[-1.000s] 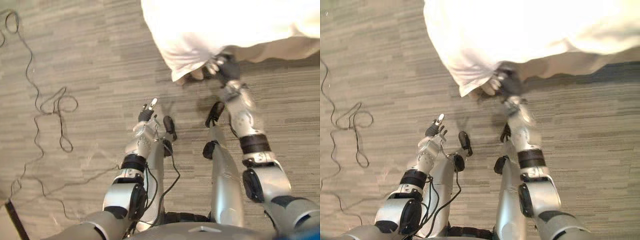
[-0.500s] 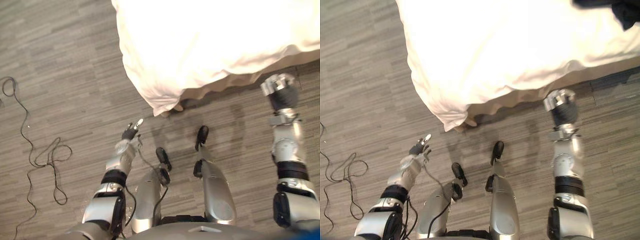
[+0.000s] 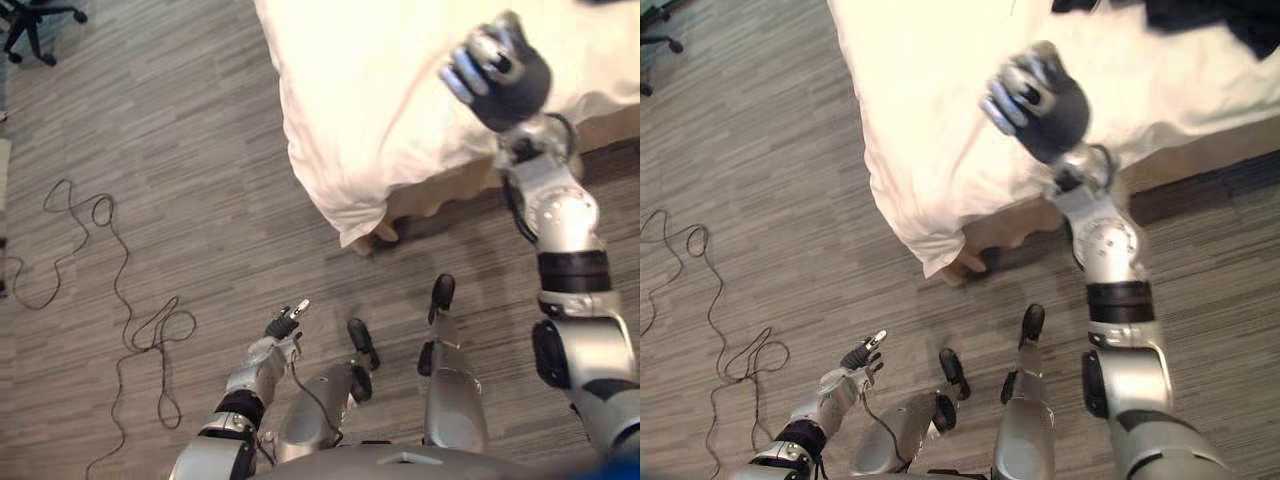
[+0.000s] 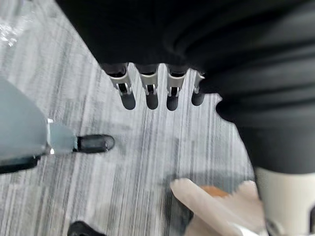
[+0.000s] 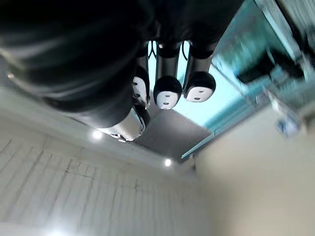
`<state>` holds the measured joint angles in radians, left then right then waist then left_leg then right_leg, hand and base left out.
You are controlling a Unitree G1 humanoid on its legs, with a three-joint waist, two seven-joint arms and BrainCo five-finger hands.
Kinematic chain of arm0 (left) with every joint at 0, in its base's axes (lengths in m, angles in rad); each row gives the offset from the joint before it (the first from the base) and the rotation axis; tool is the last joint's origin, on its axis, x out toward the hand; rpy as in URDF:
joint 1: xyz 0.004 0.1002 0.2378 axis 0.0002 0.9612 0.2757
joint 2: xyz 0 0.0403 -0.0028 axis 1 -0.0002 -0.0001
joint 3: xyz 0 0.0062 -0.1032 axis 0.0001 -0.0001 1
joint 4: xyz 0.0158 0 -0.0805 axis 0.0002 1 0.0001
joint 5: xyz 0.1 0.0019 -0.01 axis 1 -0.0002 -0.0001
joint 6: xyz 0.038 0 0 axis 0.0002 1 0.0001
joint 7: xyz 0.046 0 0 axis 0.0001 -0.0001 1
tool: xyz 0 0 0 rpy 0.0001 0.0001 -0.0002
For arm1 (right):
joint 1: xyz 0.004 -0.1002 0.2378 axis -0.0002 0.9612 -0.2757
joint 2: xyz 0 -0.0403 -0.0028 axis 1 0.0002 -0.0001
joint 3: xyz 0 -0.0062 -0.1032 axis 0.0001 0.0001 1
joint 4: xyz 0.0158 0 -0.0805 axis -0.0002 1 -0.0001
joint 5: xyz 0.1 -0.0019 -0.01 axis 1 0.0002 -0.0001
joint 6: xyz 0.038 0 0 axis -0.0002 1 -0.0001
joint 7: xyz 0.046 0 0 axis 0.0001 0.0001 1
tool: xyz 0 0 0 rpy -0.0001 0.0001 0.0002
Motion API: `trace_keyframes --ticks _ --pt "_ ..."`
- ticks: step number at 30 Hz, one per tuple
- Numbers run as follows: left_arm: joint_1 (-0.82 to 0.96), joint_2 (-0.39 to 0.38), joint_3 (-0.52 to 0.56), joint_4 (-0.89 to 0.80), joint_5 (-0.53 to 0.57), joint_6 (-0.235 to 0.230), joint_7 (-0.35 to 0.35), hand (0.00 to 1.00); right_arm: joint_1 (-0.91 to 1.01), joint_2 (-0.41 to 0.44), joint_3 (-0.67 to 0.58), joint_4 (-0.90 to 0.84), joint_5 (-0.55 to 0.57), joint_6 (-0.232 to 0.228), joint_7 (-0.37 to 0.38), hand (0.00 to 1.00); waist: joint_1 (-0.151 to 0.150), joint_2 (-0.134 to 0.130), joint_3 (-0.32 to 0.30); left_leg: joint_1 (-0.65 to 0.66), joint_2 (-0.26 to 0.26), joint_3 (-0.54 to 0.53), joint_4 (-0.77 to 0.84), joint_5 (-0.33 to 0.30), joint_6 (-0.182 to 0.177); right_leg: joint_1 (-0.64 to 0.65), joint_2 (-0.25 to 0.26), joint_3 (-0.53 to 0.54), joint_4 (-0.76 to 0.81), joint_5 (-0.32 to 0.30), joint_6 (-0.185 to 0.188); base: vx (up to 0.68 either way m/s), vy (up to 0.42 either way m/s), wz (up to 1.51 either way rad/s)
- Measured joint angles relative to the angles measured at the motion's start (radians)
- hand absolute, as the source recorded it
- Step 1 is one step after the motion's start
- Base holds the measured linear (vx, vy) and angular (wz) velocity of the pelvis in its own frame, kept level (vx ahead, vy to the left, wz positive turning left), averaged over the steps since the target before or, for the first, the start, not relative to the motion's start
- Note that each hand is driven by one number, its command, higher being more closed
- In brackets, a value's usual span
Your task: Tidy the bed and pick cloth on bed and put in laundry
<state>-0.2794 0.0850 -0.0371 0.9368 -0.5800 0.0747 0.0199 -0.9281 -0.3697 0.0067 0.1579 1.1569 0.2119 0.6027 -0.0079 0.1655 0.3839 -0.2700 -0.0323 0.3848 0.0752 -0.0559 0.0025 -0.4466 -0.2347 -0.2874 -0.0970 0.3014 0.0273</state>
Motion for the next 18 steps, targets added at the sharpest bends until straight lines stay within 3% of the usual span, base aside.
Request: trace_keyframes --ticks 3,9,13,18 --pt "-0.093 -0.002 -0.001 0.03 -0.011 -0.042 -0.022 0.0 -0.086 0.015 0.003 0.077 0.069 -0.012 -0.107 1.0 0.025 0.013 0.015 -0.093 -0.004 -0.013 0.03 0.012 0.009 -0.072 -0.009 -0.001 0.001 0.025 -0.005 -0.06 -0.052 0.26" --pt "-0.263 -0.024 0.055 0.017 -0.041 -0.079 0.005 0.0 -0.094 0.023 0.0 0.227 0.025 -0.11 -0.289 1.0 0.057 0.01 0.052 -0.292 0.014 -0.037 0.122 0.014 0.013 -0.212 -0.01 0.027 0.001 0.05 -0.005 -0.06 -0.014 0.27" --pt "-0.306 -0.082 0.152 -0.113 -0.06 -0.071 0.08 0.0 -0.096 0.101 -0.036 0.091 -0.007 -0.209 -0.298 1.0 0.057 -0.009 0.087 -0.401 0.062 -0.02 0.198 -0.006 0.006 -0.29 0.02 0.03 0.001 0.056 -0.013 -0.04 -0.028 -0.03" --pt "-0.358 -0.12 0.203 -0.192 -0.057 -0.034 0.17 0.0 -0.085 0.125 -0.085 0.009 -0.024 -0.269 -0.328 1.0 0.052 -0.05 0.118 -0.459 0.133 -0.009 0.297 -0.054 -0.015 -0.318 0.067 0.039 0.004 0.037 -0.034 -0.04 -0.036 -0.22"
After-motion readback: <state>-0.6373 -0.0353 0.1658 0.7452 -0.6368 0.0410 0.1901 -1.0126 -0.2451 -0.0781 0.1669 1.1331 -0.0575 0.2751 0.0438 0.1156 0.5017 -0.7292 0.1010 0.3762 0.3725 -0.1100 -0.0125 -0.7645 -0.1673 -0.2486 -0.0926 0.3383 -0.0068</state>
